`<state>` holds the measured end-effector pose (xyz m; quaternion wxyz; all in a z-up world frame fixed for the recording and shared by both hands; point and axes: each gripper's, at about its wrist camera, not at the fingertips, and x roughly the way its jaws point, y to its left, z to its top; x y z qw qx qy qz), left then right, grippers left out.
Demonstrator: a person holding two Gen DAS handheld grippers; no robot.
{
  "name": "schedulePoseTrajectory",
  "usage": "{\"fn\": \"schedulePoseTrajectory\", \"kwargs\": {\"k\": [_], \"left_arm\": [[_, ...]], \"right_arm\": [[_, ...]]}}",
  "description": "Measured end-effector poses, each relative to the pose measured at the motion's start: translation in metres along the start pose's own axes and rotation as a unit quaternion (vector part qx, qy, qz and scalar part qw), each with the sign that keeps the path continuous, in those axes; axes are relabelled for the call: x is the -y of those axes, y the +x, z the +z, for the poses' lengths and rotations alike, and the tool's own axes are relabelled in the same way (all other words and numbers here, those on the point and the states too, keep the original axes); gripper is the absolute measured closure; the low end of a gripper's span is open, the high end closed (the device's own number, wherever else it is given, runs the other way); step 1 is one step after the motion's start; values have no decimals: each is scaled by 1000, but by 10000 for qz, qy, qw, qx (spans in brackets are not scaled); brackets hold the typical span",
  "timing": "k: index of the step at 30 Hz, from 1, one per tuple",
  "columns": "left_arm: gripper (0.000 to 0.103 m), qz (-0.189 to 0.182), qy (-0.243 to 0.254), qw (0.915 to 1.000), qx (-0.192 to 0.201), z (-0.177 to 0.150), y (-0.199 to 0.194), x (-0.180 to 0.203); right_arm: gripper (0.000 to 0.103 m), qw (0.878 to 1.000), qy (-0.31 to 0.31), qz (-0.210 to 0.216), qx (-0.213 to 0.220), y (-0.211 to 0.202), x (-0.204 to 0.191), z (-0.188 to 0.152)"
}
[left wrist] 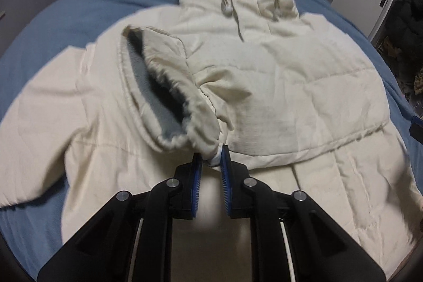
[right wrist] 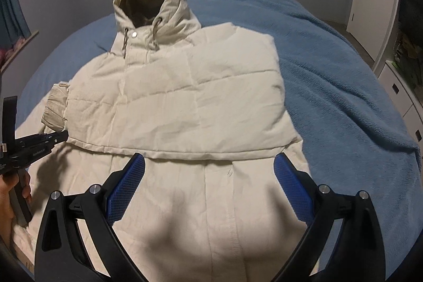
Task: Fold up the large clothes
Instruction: 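Fold the cuff back toward the hem with the left tool, release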
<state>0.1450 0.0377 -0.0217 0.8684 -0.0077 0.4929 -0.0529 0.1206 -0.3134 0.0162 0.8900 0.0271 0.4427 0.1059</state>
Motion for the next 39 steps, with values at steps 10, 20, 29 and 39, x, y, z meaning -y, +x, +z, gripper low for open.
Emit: {"fn": "schedulePoseTrajectory", "kwargs": {"k": [10, 20, 29, 39], "left_arm": [[33, 490, -664, 9958, 389, -14, -34, -33], [32, 586, 7, 9976, 371, 14, 2, -23], [25, 320, -149, 9990, 272, 1, 28, -36], [10, 320, -128, 9986, 393, -3, 27, -35]], "right_arm": [[9, 9996, -207, -23, 181, -3, -10, 5], [9, 9990, -377, -226, 116, 61, -22, 28], [7, 9979, -480, -390, -193, 102, -16, 10], [7, 9984, -447, -341, -70, 99, -17, 6]]}}
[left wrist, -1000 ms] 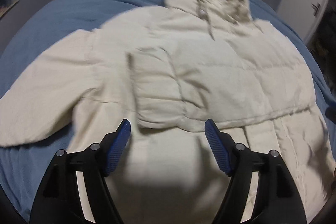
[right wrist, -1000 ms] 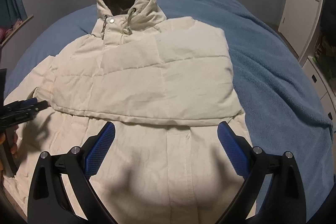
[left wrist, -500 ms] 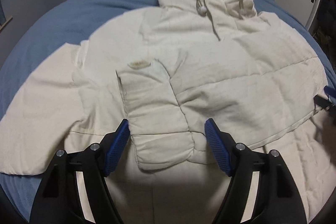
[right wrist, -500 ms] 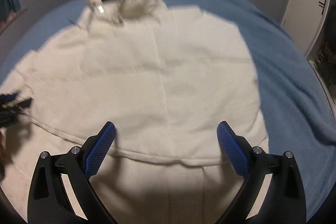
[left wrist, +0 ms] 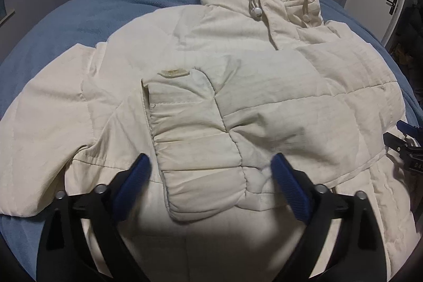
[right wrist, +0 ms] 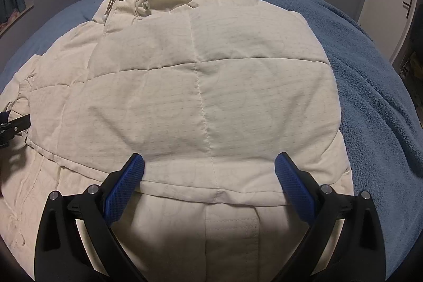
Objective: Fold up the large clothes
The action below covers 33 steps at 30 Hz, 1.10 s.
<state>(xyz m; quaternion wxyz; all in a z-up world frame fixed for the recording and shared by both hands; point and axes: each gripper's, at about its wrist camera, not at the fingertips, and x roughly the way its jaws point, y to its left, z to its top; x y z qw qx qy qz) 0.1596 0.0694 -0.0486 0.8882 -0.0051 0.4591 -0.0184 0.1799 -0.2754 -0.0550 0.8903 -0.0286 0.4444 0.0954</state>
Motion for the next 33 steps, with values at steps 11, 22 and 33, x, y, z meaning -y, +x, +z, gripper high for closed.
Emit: {"fn": "schedulePoseTrajectory", "kwargs": {"k": [11, 22, 33], "left_arm": [[6, 144, 102, 9996, -202, -3, 8, 4], [6, -60, 190, 9996, -178, -3, -2, -2], [6, 641, -729, 9952, 153, 21, -99, -111]], "right_arm": [[7, 9997, 59, 90, 206, -13, 1, -6], [7, 9914, 437, 299, 1196, -107, -10, -9], [7, 9879, 34, 754, 1353, -153, -61, -5]]}}
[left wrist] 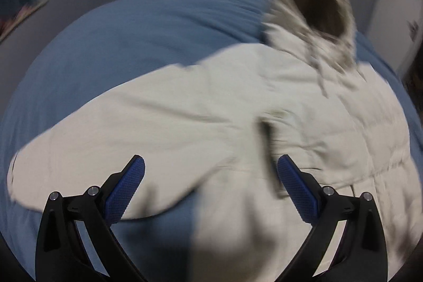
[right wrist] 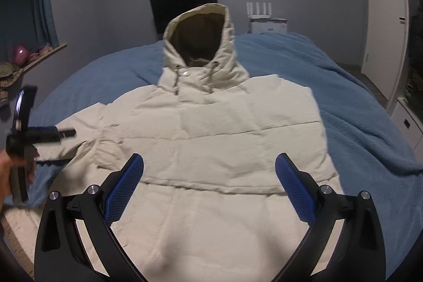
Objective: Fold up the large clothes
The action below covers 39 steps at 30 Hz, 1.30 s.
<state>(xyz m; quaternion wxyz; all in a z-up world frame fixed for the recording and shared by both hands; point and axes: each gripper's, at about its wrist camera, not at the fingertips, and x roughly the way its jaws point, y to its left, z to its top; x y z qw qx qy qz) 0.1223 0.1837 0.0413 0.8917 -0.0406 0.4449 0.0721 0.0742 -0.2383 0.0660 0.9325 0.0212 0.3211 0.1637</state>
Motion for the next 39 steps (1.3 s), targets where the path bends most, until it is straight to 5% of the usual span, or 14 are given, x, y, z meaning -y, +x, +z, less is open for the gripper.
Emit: {"fn": "schedulePoseTrajectory", "kwargs": {"k": [3, 8, 14, 22, 32, 34, 39], "left_arm": [[6, 384, -276, 9986, -227, -5, -2, -43], [6, 514, -605, 9924, -944, -34, 13, -98], [6, 199, -1591, 9801, -1173, -56, 20, -141], [6, 53, -2181, 9710, -981, -62, 31, -173], [8, 294, -2463, 9687, -48, -54, 19, -198], [8, 678, -2565, 9641, 136, -55, 11, -206], [15, 474, -3484, 9359, 191, -75, 1, -237]], "right_arm": [[7, 9999, -139, -50, -85, 0, -10, -4], [7, 9992, -273, -185, -224, 2, -17, -10], [7, 9987, -280, -298, -301, -1, -15, -15], [7, 9979, -335, -362, -411, 4, -17, -23], [7, 9970, -429, -362, -536, 14, -21, -29], [7, 9968, -421, -354, -576, 16, -21, -30], [7, 9966, -437, -326, -612, 19, -23, -32]]}}
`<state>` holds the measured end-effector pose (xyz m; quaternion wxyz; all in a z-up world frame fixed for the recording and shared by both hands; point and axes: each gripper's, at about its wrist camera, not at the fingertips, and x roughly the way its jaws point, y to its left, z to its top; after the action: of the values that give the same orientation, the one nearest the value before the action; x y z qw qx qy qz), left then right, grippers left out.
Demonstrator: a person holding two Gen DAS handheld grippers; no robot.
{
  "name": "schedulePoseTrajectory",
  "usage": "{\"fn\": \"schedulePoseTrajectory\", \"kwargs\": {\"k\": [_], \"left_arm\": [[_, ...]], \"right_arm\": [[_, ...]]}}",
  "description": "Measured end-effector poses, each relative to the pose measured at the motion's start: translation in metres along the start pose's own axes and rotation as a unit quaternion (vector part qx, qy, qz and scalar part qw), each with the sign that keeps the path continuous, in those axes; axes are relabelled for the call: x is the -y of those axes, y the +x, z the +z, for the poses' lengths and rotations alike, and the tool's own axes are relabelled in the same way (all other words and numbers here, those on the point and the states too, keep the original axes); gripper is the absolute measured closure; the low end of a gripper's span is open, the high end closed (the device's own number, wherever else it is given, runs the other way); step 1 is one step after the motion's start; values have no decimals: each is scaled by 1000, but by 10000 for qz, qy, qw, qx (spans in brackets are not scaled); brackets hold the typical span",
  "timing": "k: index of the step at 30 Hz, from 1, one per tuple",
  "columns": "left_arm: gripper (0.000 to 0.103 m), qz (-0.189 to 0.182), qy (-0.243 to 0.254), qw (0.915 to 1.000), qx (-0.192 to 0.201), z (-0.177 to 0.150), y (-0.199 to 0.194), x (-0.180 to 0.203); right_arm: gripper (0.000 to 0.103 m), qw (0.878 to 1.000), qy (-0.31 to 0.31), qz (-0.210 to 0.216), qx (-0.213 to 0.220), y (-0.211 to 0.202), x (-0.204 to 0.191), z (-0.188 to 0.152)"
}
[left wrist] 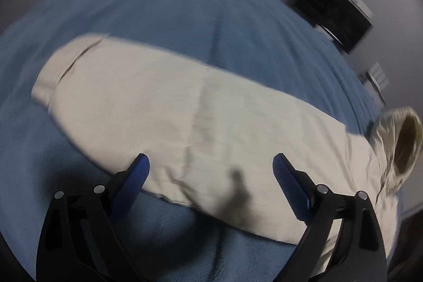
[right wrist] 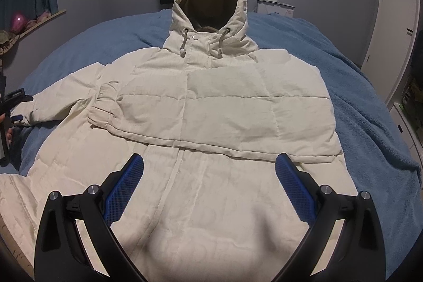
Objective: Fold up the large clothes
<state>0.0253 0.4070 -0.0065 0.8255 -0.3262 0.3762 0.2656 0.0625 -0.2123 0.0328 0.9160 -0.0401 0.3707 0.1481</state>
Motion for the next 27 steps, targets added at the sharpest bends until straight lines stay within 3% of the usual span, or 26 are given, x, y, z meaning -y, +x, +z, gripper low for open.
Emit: {"fn": "schedulePoseTrajectory", "kwargs": {"k": [5, 6, 8, 9, 10, 12, 15, 20, 23, 25, 26, 27], "left_arm": [[22, 36, -301, 9993, -212, 0, 6, -14], [28, 108, -266, 9994, -167, 1, 6, -14], [62, 125, -257, 9996, 9, 5, 3, -17], [100, -41, -314, 9994, 103, 7, 0, -18], [103, -262, -404, 9986, 210, 9, -4, -19], [103, -483, -350, 9970, 494, 12, -16, -13], [103, -402, 399, 9930, 1039, 14, -44, 17], [103, -587, 1468, 9745, 1594, 4, -80, 75], [103, -800, 1431, 9786, 1241, 0, -73, 84], [101, -532, 1448, 9839, 898, -5, -57, 82], [95, -347, 1473, 9862, 677, -10, -47, 78], [78, -206, 1474, 9879, 442, -12, -39, 75]], "right_arm": [[7, 10000, -30, 25, -16, 1, -3, -1], [7, 10000, -33, 25, -17, 1, -3, -2], [7, 10000, -21, 37, -29, 1, -3, -2], [7, 10000, -21, 43, -30, 1, -4, -2], [7, 10000, -28, 50, -21, 0, -5, -2], [7, 10000, -38, 72, -1, 0, -5, -2], [7, 9999, -25, 120, -14, 2, -7, -2], [7, 9997, -133, 182, -35, 2, -13, -3], [7, 9997, -179, 170, 2, 1, -13, -3], [7, 9997, -148, 176, 6, 1, -11, -3], [7, 9998, -121, 180, 3, 1, -10, -3], [7, 9998, -83, 185, -6, 2, -8, -3]]}}
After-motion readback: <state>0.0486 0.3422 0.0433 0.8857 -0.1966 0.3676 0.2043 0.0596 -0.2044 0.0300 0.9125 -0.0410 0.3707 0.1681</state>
